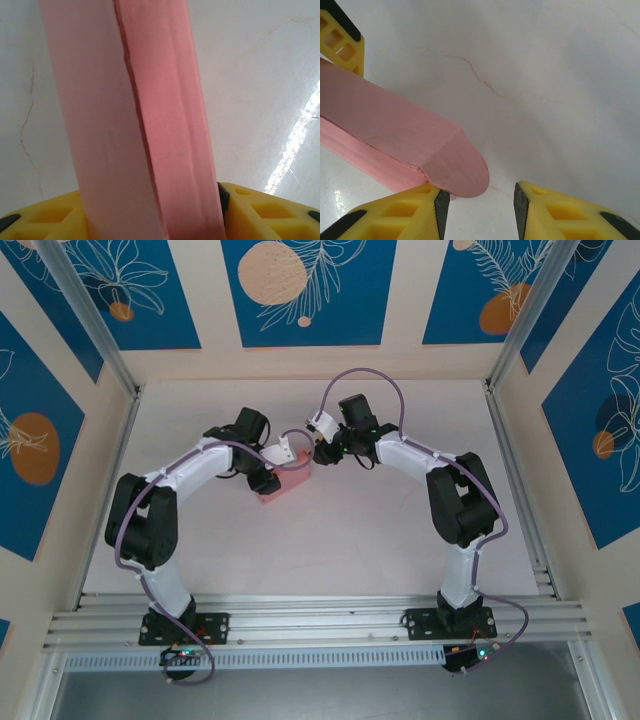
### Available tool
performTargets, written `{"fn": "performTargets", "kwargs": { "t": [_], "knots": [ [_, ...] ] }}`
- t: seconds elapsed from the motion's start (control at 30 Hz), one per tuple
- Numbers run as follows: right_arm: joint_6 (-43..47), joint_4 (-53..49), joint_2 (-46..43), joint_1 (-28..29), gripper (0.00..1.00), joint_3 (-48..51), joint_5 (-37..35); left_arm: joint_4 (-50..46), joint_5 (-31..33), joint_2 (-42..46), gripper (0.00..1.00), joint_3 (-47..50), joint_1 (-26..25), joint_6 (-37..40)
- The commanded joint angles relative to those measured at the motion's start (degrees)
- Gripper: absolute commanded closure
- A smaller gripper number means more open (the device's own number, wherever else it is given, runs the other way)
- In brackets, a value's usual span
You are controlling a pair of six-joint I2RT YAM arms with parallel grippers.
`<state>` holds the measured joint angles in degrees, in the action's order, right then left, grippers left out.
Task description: Fold the paper box
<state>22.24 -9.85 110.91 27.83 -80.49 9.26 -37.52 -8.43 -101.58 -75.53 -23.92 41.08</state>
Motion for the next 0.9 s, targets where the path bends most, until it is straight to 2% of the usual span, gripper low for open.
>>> {"fn": "performTargets", "kwargs": {
  "t": [0.0, 0.2, 0.3, 0.57, 0.67, 0.87],
  "knots": [
    [1.9, -0.3, 1.1, -0.2, 0.59, -1.4, 1.5, -2.6, 0.1, -1.0, 0.44, -2.2, -0.6, 2.4],
    [2.5, -1.1, 1.9, 0.2, 0.62, -2.0, 1.7, -3.1, 0.1, -1.7, 0.45, -2.9, -0.6, 2.4],
    [2.6, -1.9, 2.3, 0.3, 0.68, -2.6, 2.4, -3.1, 0.0, -1.9, 0.49, -3.1, -0.6, 2.3],
    [3.3, -2.3, 1.5, 1.3, 0.78, -2.6, 2.0, -3.1, 0.6, -2.6, 0.48, -3.2, -0.6, 2.1],
    [3.3, -2.0, 0.4, 1.3, 0.89, -1.8, 2.0, -3.0, 0.9, -2.5, 0.48, -3.1, -0.7, 2.3],
    [3.6, -3.1, -1.3, 1.5, 0.94, -1.4, 3.0, -2.6, 0.7, -2.5, 0.48, -3.0, -0.7, 2.4]
  ]
}}
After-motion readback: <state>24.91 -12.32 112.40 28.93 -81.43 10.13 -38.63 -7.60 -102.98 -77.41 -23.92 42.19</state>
